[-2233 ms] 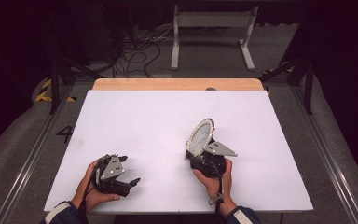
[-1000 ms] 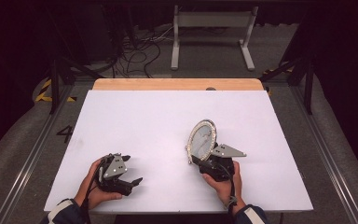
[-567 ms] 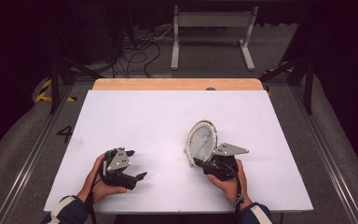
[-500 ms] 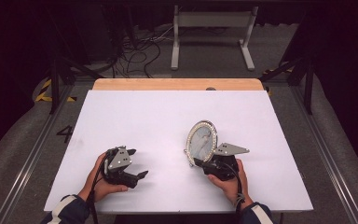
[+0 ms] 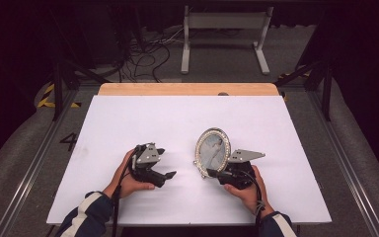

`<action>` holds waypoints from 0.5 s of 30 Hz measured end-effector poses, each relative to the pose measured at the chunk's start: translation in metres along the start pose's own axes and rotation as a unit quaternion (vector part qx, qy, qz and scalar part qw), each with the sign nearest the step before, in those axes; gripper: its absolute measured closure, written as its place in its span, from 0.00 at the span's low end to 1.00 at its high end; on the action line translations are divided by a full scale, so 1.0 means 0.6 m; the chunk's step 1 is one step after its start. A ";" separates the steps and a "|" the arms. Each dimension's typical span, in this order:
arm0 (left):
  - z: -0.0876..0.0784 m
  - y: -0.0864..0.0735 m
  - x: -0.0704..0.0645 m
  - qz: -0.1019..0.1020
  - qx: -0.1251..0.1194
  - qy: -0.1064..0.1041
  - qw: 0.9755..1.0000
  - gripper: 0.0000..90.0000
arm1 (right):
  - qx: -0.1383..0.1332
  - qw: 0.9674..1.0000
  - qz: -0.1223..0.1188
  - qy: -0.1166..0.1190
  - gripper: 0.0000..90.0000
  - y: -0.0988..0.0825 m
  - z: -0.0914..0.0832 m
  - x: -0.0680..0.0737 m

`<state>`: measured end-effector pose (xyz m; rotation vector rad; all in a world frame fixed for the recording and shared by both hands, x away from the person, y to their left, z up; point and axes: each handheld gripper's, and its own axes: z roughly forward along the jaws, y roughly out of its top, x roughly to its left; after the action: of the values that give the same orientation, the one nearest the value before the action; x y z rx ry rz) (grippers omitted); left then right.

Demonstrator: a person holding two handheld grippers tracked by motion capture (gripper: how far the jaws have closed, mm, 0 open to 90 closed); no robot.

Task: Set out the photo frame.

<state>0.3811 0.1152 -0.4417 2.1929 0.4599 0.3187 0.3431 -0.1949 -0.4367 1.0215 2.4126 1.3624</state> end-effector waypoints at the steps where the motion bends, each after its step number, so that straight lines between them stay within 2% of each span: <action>1: 0.006 0.006 0.001 0.005 0.000 0.000 1.000 0.15 | 0.001 1.000 -0.001 0.000 0.79 0.000 0.000 0.000; 4: 0.019 0.015 0.004 0.005 0.003 -0.006 1.000 0.15 | -0.003 1.000 0.003 0.002 0.79 -0.001 0.000 -0.001; 5: 0.026 0.019 0.005 0.004 0.001 -0.008 1.000 0.15 | -0.005 1.000 0.007 -0.001 0.79 -0.002 0.000 0.000; 8: 0.042 0.031 0.011 0.001 -0.003 -0.018 1.000 0.15 | -0.005 1.000 -0.003 -0.014 0.78 -0.003 -0.001 0.007; 11: 0.058 0.040 0.015 -0.005 -0.007 -0.024 1.000 0.16 | -0.009 1.000 0.000 -0.028 0.72 -0.006 -0.005 0.009; 15: 0.076 0.051 0.021 -0.003 -0.011 -0.029 1.000 0.16 | -0.013 0.999 0.000 -0.040 0.71 -0.011 -0.016 0.015</action>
<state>0.4166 0.0713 -0.4441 2.1738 0.4299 0.2551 0.3290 -0.1978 -0.4353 1.0483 2.3311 1.3246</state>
